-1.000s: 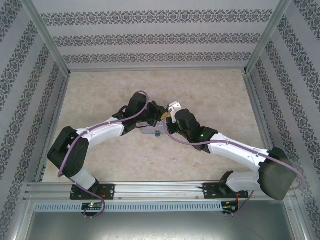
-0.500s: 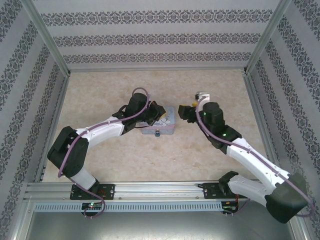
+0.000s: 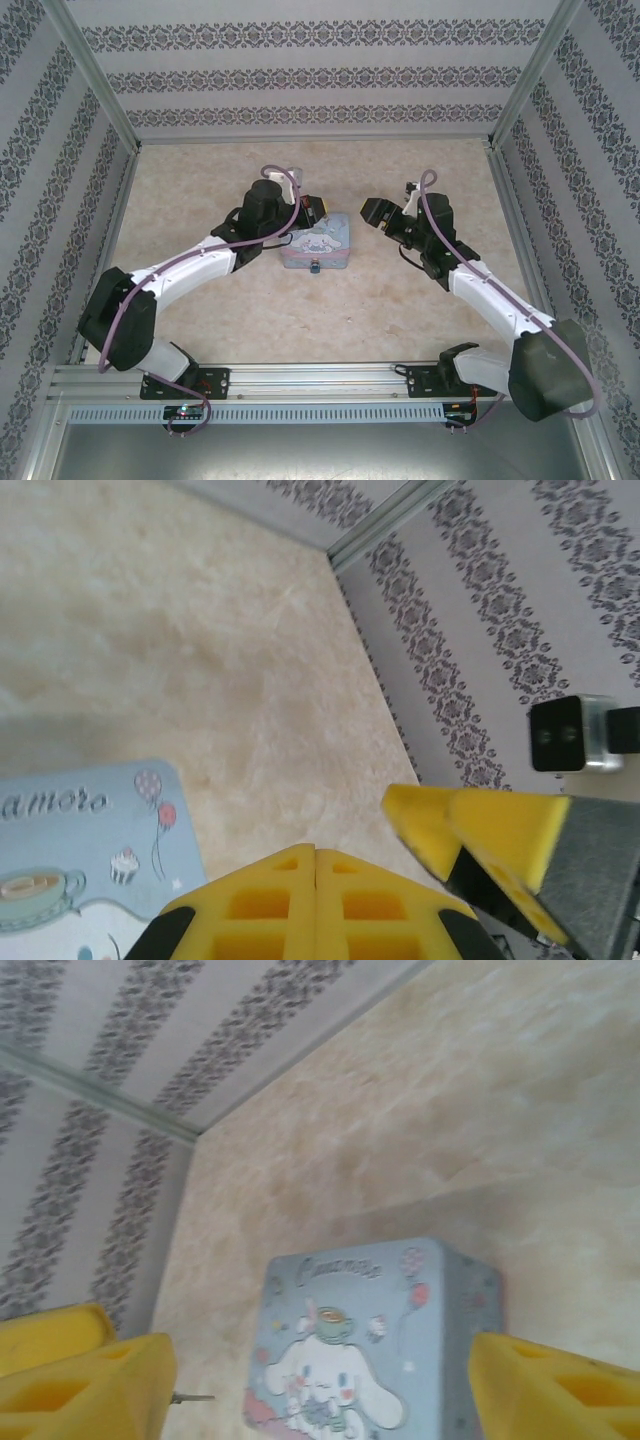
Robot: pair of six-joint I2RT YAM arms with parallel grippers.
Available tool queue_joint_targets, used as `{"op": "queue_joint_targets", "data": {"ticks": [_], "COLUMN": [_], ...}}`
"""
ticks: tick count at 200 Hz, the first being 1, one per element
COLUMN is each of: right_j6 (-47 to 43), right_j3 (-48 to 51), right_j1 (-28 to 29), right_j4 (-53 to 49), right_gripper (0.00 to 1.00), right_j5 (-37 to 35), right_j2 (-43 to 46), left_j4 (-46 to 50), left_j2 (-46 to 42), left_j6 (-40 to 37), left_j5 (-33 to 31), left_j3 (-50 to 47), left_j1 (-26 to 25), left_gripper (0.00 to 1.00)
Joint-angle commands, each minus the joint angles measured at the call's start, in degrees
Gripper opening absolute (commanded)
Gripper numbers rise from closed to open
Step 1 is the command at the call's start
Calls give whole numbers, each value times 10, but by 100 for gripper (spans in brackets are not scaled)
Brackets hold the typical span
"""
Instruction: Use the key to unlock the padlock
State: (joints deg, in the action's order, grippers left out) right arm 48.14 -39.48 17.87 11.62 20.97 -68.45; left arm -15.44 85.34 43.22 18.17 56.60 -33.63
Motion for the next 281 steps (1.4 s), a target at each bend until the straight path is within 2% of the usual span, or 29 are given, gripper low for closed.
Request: {"op": "queue_joint_targets", "data": {"ticks": [1,56,107,172,281], "right_j6": [63,127,184,222,253], "right_j3": [10,8,-3,-17,-21], "right_j1": [1,12,29,44,65], "right_j4": [120,255,360,429,494], "right_gripper": [72,63,51,41,36], "right_j5": [84,140,153,150,148], "right_j2": [-15,-61,-112,-152,-190], "left_j4": [-77,-165,-250,-301,-329], "left_j2": [-30,-32,-7,13,30], "left_j6": [-78,-37,30,86,115], "left_j5": [-47,-63,-61,-56,-58], "left_j3": [-30,-47,-58,-65,-69], "left_j1": [5,5,5,5,5], "left_gripper": [0,0,0,0,0]}}
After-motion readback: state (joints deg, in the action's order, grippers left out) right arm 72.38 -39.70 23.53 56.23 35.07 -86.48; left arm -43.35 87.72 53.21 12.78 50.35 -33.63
